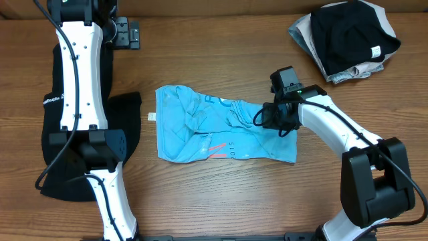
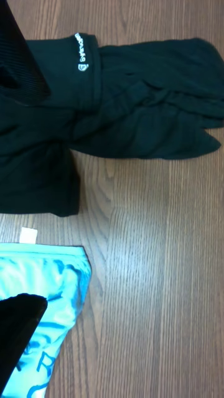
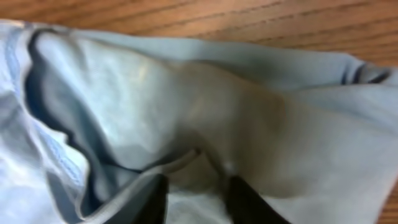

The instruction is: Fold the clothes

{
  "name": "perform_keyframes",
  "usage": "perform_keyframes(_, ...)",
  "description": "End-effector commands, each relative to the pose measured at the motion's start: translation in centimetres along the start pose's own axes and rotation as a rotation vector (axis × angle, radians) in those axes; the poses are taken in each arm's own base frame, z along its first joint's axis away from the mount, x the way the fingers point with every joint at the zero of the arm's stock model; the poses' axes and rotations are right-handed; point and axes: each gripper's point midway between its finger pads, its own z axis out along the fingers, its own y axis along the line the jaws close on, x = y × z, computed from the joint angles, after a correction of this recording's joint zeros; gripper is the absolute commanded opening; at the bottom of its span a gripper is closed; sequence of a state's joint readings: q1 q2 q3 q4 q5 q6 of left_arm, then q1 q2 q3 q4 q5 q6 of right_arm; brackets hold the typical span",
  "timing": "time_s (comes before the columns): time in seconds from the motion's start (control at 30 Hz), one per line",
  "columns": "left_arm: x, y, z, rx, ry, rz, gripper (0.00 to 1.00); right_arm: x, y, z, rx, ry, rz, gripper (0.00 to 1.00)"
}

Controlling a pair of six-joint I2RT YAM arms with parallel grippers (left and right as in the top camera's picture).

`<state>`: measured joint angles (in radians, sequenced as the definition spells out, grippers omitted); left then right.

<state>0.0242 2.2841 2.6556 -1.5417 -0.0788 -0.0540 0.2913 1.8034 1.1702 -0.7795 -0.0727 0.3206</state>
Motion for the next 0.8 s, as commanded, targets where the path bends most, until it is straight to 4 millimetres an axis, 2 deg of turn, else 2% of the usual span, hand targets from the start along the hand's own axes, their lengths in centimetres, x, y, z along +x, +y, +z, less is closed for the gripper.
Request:
perform_keyframes(0.0,0.1,-0.4,-0.5,0.028,-0.003,-0.022,1.0,-0.1,0.7,-0.7,-0.034,-0.014,-0.019,0.27)
perform_keyframes(0.1,0.1,-0.3,-0.5,0.027,-0.004,-0.022,1.0,-0.1,0.7,-0.7,-0.035,-0.014,-0.02,0.11)
perform_keyframes(0.17,0.1,-0.3,-0.5,0.027,-0.004,-0.022,1.0,-0.1,0.8,-0.8,-0.043,-0.011,-0.02,0.04)
perform_keyframes(0.27,0.1,-0.4,-0.5,0.027,-0.004,-0.022,1.0,0.2,1.6,-1.4,-0.081,0.009,-0.025,0.04)
perform_keyframes(0.43,0.1,-0.3,-0.5,0.027,-0.004,-0.022,1.0,1.1,4.4,-2.9,-0.152,0.034,-0.093,0.04)
perform_keyframes(0.67,0.1,-0.4,-0.5,0.027,-0.003,-0.022,1.0,5.6,10.2,-3.0,-0.196,0.104,-0.257,0.04)
perform_keyframes(0.7,0.1,-0.4,-0.5,0.027,-0.003,-0.022,1.0,6.5,11.1,-3.0,-0.2,0.112,-0.286,0.08)
perform_keyframes(0.73,0.1,-0.4,-0.5,0.028,-0.002,-0.022,1.0,7.2,11.8,-3.0,-0.203,0.118,-0.313,0.21)
perform_keyframes(0.77,0.2,-0.4,-0.5,0.027,0.0,-0.022,1.0,7.9,12.4,-3.0,-0.206,0.124,-0.339,0.52)
